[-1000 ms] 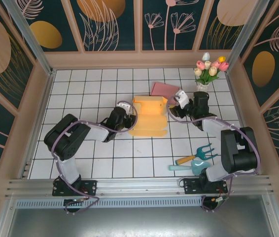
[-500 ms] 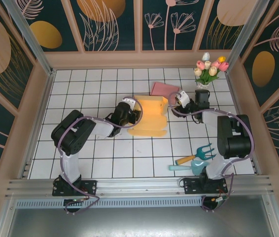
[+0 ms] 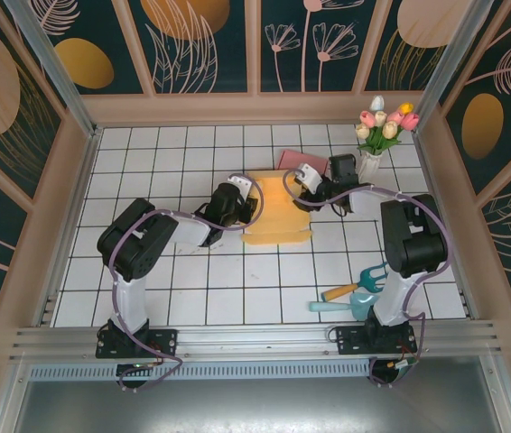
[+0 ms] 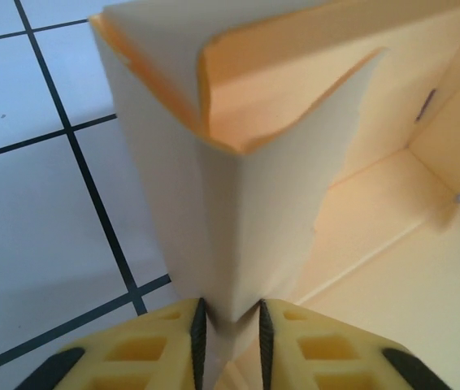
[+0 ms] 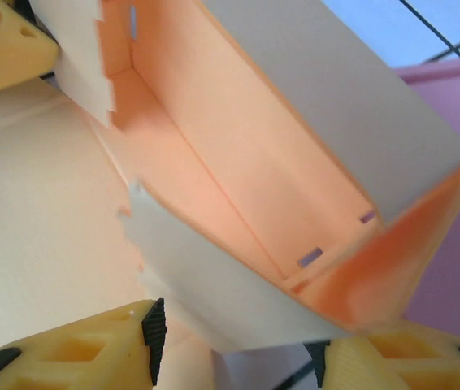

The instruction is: Fold the paper box

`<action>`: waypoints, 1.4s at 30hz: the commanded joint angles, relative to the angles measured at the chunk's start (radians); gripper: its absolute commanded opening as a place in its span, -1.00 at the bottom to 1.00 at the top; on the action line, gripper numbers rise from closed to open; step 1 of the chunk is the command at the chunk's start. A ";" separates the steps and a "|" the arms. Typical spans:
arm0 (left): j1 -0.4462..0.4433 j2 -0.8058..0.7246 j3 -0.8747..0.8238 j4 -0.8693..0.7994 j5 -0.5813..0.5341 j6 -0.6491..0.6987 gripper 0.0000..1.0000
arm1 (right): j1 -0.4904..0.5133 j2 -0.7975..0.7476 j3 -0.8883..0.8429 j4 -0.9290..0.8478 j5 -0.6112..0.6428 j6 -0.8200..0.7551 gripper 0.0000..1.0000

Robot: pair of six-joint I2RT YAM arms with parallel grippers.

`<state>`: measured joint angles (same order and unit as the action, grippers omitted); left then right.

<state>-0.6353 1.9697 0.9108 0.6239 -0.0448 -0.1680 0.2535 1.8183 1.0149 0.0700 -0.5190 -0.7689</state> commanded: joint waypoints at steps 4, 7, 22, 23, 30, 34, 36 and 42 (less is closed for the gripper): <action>-0.001 0.029 0.036 0.029 0.043 -0.037 -0.56 | 0.065 0.003 0.026 0.042 0.023 0.032 0.02; -0.001 0.032 0.038 0.040 0.028 -0.066 -0.57 | 0.093 0.013 0.024 0.069 0.046 0.044 0.00; -0.003 -0.014 0.041 -0.056 -0.167 -0.318 -1.00 | 0.147 0.041 0.044 0.272 0.364 0.414 -0.19; -0.001 -0.018 0.036 -0.049 -0.142 -0.327 -1.00 | 0.154 0.045 0.045 0.273 0.360 0.420 -0.20; -0.002 -0.095 -0.023 -0.027 0.005 -0.342 -1.00 | 0.185 0.046 0.021 0.310 0.306 0.403 -0.21; -0.003 -0.155 -0.084 -0.018 0.044 -0.327 -1.00 | 0.185 0.032 -0.004 0.290 0.260 0.369 -0.20; -0.004 -0.177 -0.110 -0.018 0.071 -0.325 -1.00 | 0.184 0.020 -0.022 0.295 0.262 0.369 -0.20; -0.003 -0.233 -0.181 -0.060 0.031 -0.354 -1.00 | 0.181 -0.023 -0.040 0.240 0.269 0.401 -0.17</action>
<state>-0.6300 1.7798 0.7528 0.5701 -0.0265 -0.5003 0.4217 1.8503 0.9859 0.3340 -0.2104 -0.3851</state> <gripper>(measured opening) 0.056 0.414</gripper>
